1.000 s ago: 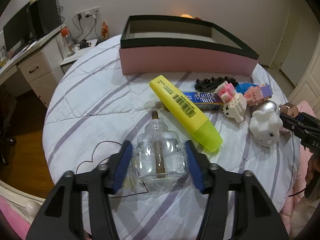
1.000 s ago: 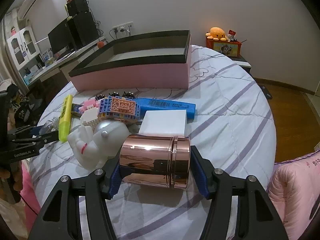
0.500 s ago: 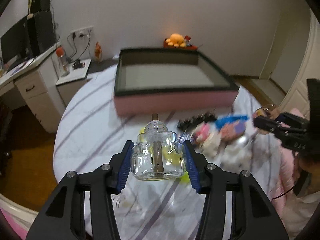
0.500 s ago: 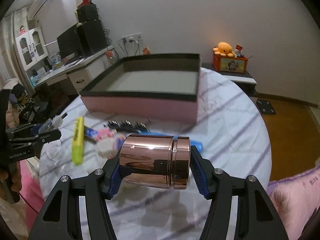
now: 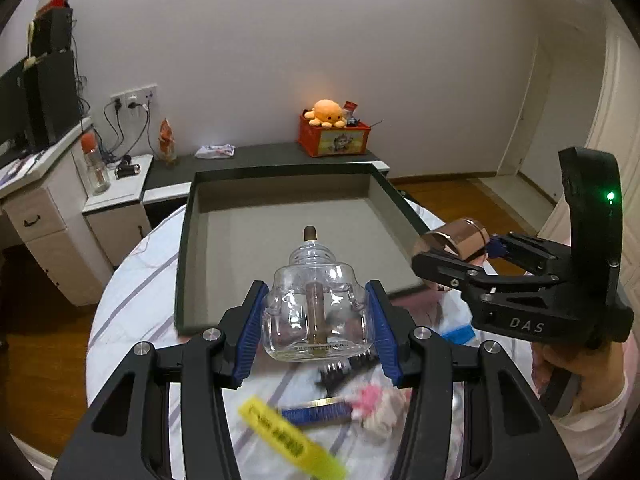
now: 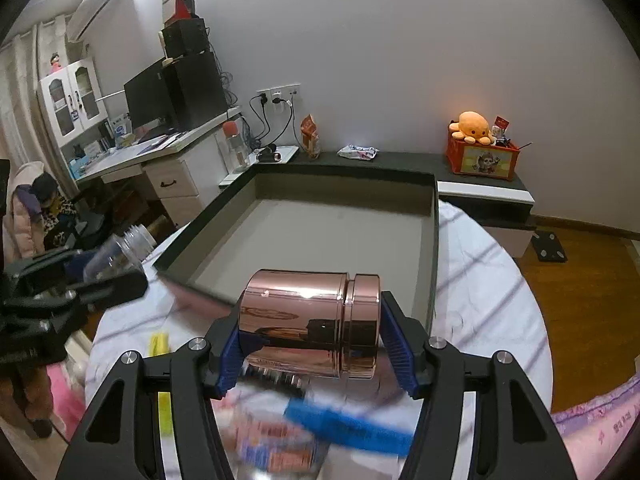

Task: Organize rigid objects
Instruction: 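Carry the glass bottle with the left gripper while the right gripper carries the cylinder into the pink box, then open the left gripper on the bottle while the right gripper releases the cylinder in the box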

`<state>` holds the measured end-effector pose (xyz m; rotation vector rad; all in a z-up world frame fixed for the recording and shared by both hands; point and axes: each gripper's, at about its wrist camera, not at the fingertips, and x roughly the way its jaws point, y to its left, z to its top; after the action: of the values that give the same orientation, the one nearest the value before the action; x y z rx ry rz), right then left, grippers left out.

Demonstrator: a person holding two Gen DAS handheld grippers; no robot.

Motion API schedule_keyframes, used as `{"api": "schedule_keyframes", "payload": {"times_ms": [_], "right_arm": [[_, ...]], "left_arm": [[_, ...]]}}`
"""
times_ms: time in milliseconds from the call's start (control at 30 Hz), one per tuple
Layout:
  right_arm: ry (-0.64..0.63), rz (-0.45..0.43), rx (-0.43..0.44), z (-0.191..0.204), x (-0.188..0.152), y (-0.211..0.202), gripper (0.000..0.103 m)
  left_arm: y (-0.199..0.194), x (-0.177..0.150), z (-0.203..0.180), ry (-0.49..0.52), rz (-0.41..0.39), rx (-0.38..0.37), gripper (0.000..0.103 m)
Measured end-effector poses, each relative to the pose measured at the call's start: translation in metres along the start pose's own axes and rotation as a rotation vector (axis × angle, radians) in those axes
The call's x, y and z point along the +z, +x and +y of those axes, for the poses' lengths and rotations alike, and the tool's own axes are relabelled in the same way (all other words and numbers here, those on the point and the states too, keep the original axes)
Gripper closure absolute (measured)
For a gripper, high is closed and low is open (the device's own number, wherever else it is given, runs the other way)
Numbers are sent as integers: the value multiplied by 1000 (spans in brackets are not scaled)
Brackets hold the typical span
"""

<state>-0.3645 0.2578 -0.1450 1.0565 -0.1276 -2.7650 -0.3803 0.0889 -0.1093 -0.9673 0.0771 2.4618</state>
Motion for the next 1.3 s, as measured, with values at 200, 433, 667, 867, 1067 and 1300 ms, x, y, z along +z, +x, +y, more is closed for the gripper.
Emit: {"api": "schedule_keyframes", "payload": {"times_ms": [200, 433, 667, 867, 1067, 1300], "right_arm": [[8, 69, -10, -9, 17, 44, 41], [3, 158, 6, -12, 11, 78, 41], [-25, 190, -38, -12, 11, 87, 41], [-2, 188, -34, -12, 11, 83, 37], [-4, 114, -18, -5, 17, 54, 22], [22, 14, 1, 5, 11, 3, 22]], "left_arm": [[44, 10, 14, -43, 66, -3, 52], [78, 5, 21, -52, 135, 27, 52], [90, 1, 22, -51, 166, 40, 52], [83, 2, 27, -67, 146, 64, 33], [54, 0, 28, -70, 95, 115, 12], [-7, -11, 19, -71, -19, 174, 2]]}}
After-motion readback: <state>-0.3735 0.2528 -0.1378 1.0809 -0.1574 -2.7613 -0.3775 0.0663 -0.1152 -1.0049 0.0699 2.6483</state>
